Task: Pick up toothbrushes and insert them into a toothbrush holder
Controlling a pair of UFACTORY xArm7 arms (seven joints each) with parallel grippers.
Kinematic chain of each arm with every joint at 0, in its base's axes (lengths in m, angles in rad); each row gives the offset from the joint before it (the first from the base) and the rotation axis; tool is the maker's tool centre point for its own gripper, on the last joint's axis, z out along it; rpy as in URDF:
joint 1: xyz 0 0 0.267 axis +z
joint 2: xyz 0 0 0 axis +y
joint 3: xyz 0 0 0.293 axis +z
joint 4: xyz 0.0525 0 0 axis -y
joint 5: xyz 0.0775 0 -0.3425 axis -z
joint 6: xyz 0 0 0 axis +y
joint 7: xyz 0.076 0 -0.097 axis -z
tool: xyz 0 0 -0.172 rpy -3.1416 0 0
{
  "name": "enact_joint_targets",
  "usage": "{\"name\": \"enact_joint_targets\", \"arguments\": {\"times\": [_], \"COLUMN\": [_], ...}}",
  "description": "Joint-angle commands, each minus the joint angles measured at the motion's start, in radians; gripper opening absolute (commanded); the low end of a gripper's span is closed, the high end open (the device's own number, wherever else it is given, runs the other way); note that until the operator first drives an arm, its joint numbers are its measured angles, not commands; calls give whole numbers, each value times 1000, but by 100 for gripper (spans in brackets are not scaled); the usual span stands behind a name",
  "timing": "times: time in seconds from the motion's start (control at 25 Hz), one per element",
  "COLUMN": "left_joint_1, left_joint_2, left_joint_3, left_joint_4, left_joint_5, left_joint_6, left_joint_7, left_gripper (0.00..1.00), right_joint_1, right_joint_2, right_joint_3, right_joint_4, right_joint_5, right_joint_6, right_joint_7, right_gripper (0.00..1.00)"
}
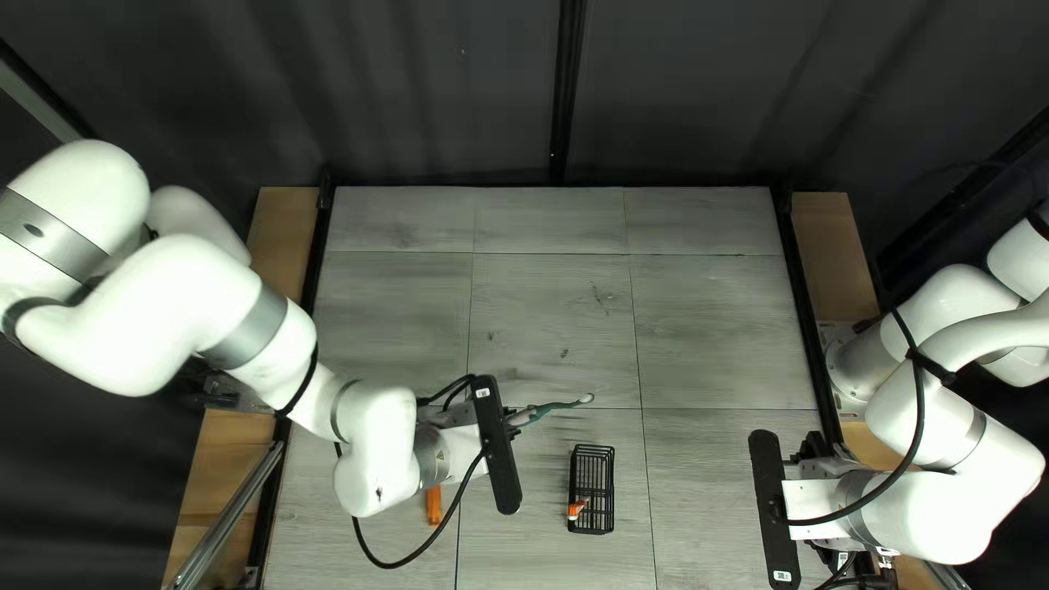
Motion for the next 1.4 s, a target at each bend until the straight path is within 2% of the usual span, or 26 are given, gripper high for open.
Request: {"name": "enact_joint_targets", "arguments": {"times": [0.04, 0.48, 0.76, 0.96, 1.04, 1.2, 1.4], "left_joint_1": [-4, -5, -1, -1, -1, -1, -1], "left_joint_2": [-15, -122, -115, -115, -115, -115, -115], "left_joint_3": [-1, -12, -9, -9, -9, -9, -9], "left_joint_4": [-4, -42, -43, -43, -43, -43, -43], "left_joint_5": [29, -31, -42, -42, -42, -42, -42], "left_joint_6": [1, -90, -108, -108, -108, -108, -108], "left_joint_7": [7, 185, 175, 175, 175, 175, 175], "left_gripper": [0, 0, 0, 9, 7, 4, 2], "right_joint_1": [0, 0, 0, 0, -22, -109, -204], "right_joint_2": [0, 0, 0, 0, -54, -204, -251], "right_joint_3": [0, 0, 0, 0, 0, 19, 38], "right_joint_4": [0, 0, 0, 0, -53, -177, -212], "right_joint_5": [0, 0, 0, 0, -39, -129, -212], "right_joint_6": [0, 0, 0, 0, -51, -178, -271], "right_joint_7": [0, 0, 0, 0, 43, 232, 381], "right_gripper": [100, 100, 100, 100, 100, 100, 100]}}
